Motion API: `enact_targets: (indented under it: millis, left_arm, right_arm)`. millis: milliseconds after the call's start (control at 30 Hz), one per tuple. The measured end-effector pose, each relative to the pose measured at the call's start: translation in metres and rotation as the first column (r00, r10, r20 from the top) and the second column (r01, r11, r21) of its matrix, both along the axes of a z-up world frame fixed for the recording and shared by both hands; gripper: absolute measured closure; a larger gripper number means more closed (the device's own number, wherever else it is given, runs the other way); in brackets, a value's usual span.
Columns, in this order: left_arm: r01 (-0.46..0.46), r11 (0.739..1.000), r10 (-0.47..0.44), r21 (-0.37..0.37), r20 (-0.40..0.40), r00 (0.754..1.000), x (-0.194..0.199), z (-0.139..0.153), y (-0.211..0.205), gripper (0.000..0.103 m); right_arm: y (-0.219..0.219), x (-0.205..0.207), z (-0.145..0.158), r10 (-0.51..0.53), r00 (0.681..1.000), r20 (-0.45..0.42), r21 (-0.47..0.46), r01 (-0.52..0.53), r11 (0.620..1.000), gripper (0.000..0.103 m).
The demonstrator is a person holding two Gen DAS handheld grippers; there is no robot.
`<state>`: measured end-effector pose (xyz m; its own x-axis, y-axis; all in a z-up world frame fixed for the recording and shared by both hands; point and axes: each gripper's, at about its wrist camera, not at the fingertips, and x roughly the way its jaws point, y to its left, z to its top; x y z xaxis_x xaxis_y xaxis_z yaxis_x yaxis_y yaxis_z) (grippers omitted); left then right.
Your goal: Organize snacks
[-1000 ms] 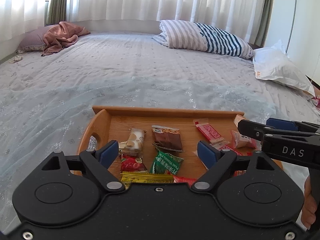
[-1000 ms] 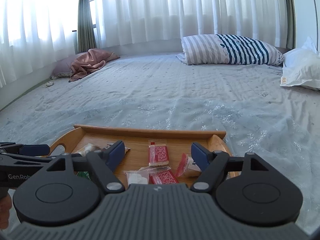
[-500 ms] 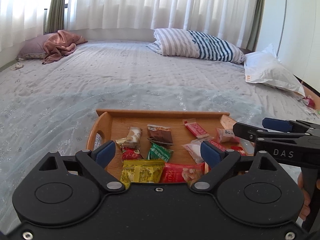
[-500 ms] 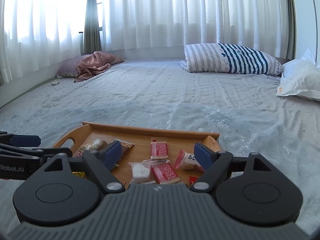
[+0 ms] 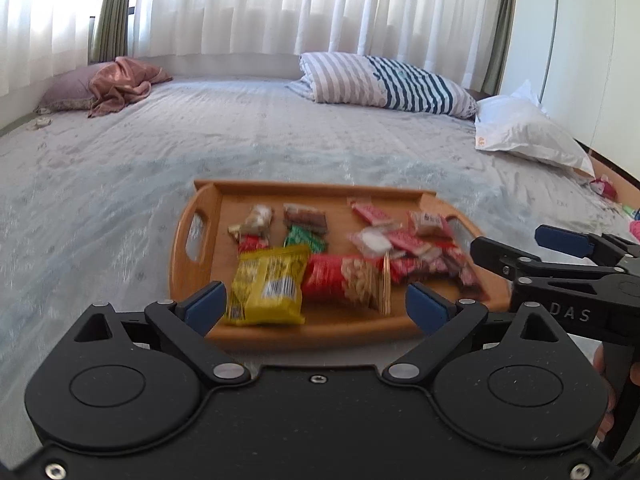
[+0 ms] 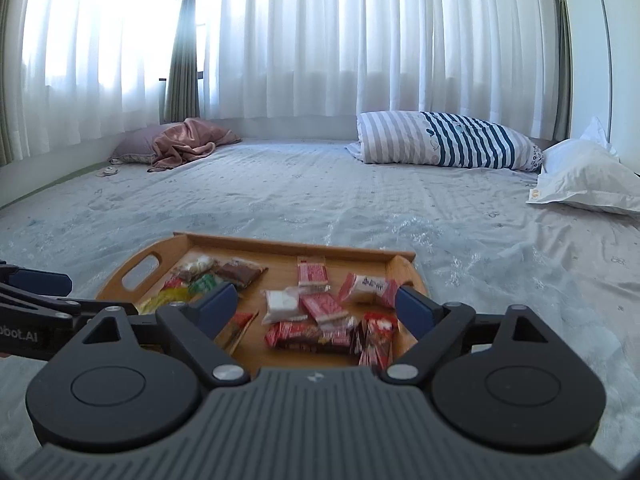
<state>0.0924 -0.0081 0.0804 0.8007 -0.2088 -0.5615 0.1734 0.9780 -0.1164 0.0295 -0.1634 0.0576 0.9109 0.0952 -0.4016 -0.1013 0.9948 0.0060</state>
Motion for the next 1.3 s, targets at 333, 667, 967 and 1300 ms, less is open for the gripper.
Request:
enact_targets:
  millis: [333, 667, 967, 1300]
  left_arm:
    - [-0.054, 0.997, 0.055, 0.053, -0.021, 0.998, -0.022, -0.055, 0.003, 0.007]
    - [-0.067, 0.993, 0.071, 0.095, -0.037, 0.997, -0.019, -0.087, -0.002, 0.005]
    - [-0.064, 0.993, 0.068, 0.103, -0.032, 0.997, -0.018, -0.09, -0.004, 0.0]
    - [-0.063, 0.994, 0.067, 0.093, -0.044, 0.997, -0.015, -0.092, -0.002, 0.0]
  right_arm:
    - [0.003, -0.03, -0.047, -0.019, 0.997, -0.069, -0.026, 0.018, 1.0, 0.009]
    - [0.013, -0.024, -0.076, -0.022, 0.991, -0.134, -0.078, 0.011, 0.997, 0.005]
    - [0.018, -0.022, -0.083, -0.007, 0.986, -0.166, -0.102, -0.01, 0.995, 0.0]
    - [0.015, -0.02, -0.084, -0.005, 0.983, -0.186, -0.078, -0.01, 0.997, 0.0]
